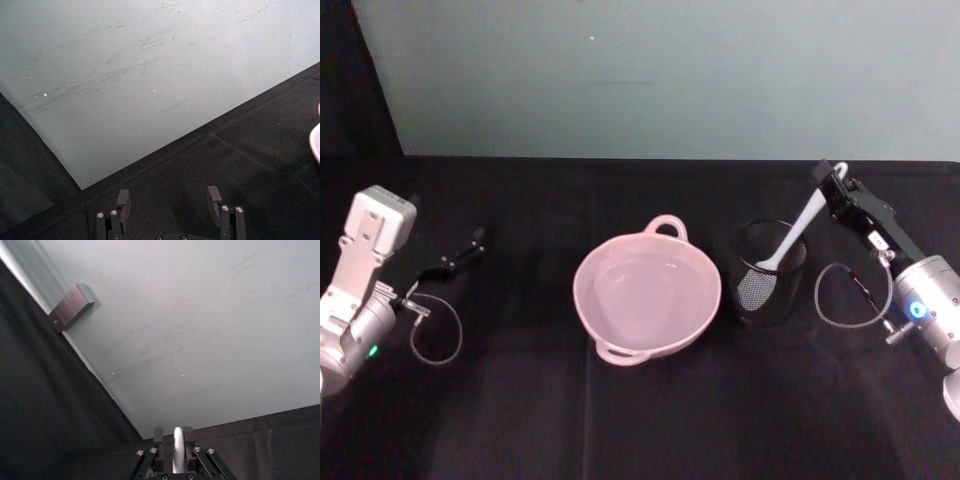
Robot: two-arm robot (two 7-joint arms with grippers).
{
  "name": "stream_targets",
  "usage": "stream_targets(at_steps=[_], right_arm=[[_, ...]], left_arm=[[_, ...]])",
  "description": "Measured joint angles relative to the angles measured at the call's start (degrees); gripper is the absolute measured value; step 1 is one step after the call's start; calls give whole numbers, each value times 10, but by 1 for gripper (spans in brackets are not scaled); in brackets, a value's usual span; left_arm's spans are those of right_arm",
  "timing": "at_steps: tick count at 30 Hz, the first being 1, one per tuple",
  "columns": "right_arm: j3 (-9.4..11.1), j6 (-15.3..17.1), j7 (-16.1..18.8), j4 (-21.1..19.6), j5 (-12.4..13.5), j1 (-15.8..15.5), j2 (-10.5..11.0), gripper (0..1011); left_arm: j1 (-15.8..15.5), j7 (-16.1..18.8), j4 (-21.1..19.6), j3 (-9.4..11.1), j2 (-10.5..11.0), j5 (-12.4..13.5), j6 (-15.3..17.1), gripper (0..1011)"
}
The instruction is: Use the one hand to pick up the spoon and stir the clear water in the bowl.
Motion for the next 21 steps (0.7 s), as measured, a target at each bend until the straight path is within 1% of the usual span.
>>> stream_targets(at_steps=[2, 4, 5, 8, 10, 11, 13, 14, 15, 16, 17, 19, 20, 21], right_arm=[[2, -1, -1, 3, 7, -2, 0, 303], [5, -1, -2, 5, 17, -5, 0, 336], [6, -1, -2, 5, 20, -6, 1, 384], [7, 4, -8, -2, 29, -14, 9, 481], [7, 7, -10, -6, 31, -18, 15, 568], [7, 9, -11, -9, 32, -20, 18, 568], [5, 15, -15, -19, 34, -27, 28, 650], [4, 17, -17, -23, 34, -30, 32, 668], [3, 23, -20, -32, 34, -35, 40, 708], [2, 25, -22, -37, 34, -37, 44, 738], [1, 32, -27, -49, 34, -43, 53, 785], [-1, 42, -35, -63, 32, -51, 65, 840], [-2, 53, -43, -80, 30, -59, 79, 860], [-2, 59, -47, -90, 28, -64, 87, 870]], left_arm=[[0, 0, 0, 0, 0, 0, 0, 1011], [0, 0, 0, 0, 0, 0, 0, 1011], [0, 0, 0, 0, 0, 0, 0, 1011], [0, 0, 0, 0, 0, 0, 0, 1011], [0, 0, 0, 0, 0, 0, 0, 1011], [0, 0, 0, 0, 0, 0, 0, 1011], [0, 0, 0, 0, 0, 0, 0, 1011], [0, 0, 0, 0, 0, 0, 0, 1011], [0, 0, 0, 0, 0, 0, 0, 1011], [0, 0, 0, 0, 0, 0, 0, 1011], [0, 0, 0, 0, 0, 0, 0, 1011], [0, 0, 0, 0, 0, 0, 0, 1011], [0, 0, 0, 0, 0, 0, 0, 1011], [0, 0, 0, 0, 0, 0, 0, 1011]])
